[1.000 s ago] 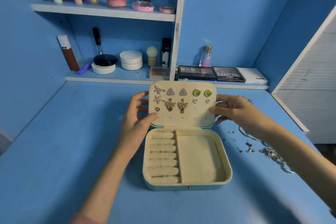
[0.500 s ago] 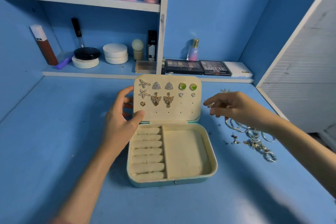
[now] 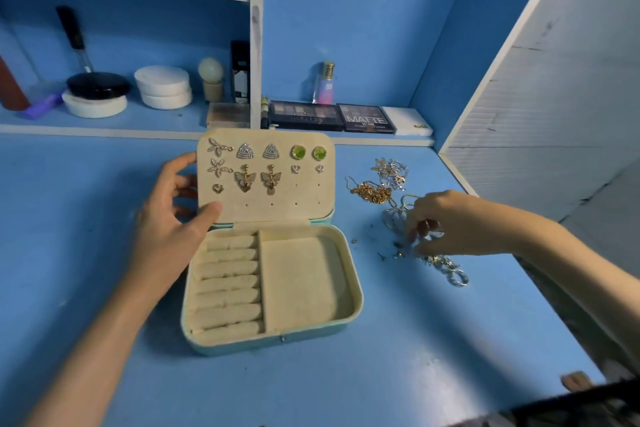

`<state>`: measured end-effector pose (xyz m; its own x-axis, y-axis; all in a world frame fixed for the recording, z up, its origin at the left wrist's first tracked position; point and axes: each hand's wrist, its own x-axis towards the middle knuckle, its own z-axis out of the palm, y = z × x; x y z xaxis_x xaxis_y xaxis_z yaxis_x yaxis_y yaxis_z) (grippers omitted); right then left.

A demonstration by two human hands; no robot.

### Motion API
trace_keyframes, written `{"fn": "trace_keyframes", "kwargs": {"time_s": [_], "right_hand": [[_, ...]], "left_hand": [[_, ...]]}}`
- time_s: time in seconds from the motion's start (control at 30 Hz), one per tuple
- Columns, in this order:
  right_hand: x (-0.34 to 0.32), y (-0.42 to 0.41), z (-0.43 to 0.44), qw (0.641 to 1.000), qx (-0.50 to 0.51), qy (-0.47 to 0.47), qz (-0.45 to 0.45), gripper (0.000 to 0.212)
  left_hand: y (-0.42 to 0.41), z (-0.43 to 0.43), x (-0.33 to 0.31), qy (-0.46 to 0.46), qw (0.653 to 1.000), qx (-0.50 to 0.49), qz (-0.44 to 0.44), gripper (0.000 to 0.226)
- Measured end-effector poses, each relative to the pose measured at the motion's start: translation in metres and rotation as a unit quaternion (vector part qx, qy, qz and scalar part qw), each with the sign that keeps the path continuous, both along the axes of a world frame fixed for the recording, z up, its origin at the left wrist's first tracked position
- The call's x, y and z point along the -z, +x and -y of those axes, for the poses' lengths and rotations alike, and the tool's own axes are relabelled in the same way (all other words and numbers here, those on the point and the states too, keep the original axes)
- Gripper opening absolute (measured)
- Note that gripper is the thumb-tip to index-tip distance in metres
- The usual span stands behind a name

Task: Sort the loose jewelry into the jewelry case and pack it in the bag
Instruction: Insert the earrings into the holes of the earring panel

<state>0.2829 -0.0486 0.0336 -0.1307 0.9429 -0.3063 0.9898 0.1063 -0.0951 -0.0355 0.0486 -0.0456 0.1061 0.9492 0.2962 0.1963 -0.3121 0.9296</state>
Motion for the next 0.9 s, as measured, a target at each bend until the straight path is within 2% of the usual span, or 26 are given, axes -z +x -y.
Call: {"fn": "trace_keyframes", "kwargs": {"time_s": [0.07, 0.2, 0.4, 0.67, 0.77, 0.9], "right_hand": [[0.002, -0.001, 0.004, 0.999, -0.011, -0.011, 0.042, 0.016], [0.004, -0.003, 0.005, 0.997, -0.012, -0.007, 0.079, 0.012], [0.005, -0.008, 0.003, 0.996, -0.004, 0.006, 0.093, 0.009], [0.007, -0.016, 0.006, 0.992, -0.025, 0.060, 0.111, 0.015], [0.008, -0.013, 0.005, 0.995, 0.002, 0.072, 0.063, 0.006], [0.001, -0.016, -0.001, 0.986, 0.064, 0.108, -0.112, 0.016]], "left_hand": [[0.000, 0.000, -0.001, 0.003, 1.000, -0.001, -0.006, 0.058], [-0.001, 0.000, -0.002, 0.001, 1.000, 0.003, -0.012, 0.065], [-0.001, 0.003, -0.004, -0.002, 1.000, 0.008, -0.015, 0.063], [0.000, 0.002, -0.003, 0.004, 1.000, -0.006, -0.016, 0.065], [0.001, 0.003, -0.005, 0.004, 1.000, -0.006, -0.016, 0.064], [0.000, 0.002, -0.003, 0.001, 1.000, -0.009, -0.016, 0.057]]}}
